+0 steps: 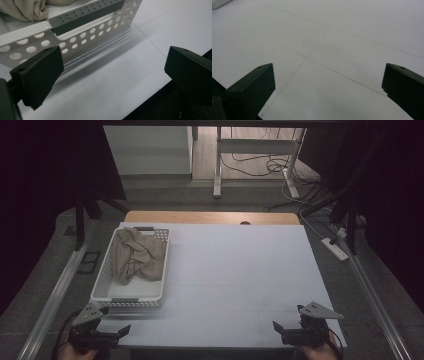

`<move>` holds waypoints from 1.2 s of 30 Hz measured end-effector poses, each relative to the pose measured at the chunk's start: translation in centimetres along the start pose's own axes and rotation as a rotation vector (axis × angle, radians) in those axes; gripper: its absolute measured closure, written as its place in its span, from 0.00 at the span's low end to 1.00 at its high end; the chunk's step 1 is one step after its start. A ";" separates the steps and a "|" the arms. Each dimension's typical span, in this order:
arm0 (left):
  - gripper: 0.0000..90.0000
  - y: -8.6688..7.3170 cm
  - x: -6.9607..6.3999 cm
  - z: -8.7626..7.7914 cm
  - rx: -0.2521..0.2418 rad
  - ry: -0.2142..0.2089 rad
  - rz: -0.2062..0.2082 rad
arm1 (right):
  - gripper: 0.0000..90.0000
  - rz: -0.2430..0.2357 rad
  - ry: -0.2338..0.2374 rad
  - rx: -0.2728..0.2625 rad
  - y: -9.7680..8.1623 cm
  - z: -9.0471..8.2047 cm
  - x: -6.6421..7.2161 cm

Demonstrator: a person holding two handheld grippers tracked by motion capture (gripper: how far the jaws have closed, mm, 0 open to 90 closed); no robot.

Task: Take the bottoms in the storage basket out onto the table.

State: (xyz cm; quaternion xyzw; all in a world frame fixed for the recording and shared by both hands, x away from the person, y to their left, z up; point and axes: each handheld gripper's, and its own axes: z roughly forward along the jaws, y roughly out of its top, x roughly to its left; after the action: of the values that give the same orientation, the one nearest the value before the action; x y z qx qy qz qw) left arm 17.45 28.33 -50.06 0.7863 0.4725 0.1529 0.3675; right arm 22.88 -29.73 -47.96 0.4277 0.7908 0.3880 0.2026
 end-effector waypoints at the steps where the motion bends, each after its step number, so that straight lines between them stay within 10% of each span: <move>1: 0.02 0.0 0.1 0.0 -0.003 -0.002 -0.007 | 0.00 -0.003 -0.005 0.003 0.0 0.0 0.0; 22: 0.02 0.2 0.4 0.3 0.033 -0.043 -0.018 | 0.00 0.004 0.025 0.025 0.0 0.2 -0.3; 36: 0.00 1.1 -0.1 -0.9 -0.026 -0.068 0.000 | 0.00 -0.005 0.024 0.038 0.0 0.4 -0.2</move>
State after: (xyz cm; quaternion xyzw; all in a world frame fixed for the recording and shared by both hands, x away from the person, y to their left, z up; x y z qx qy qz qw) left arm 17.56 28.33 -48.62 0.7863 0.4576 0.1323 0.3936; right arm 23.26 -29.76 -48.17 0.4249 0.8016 0.3775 0.1856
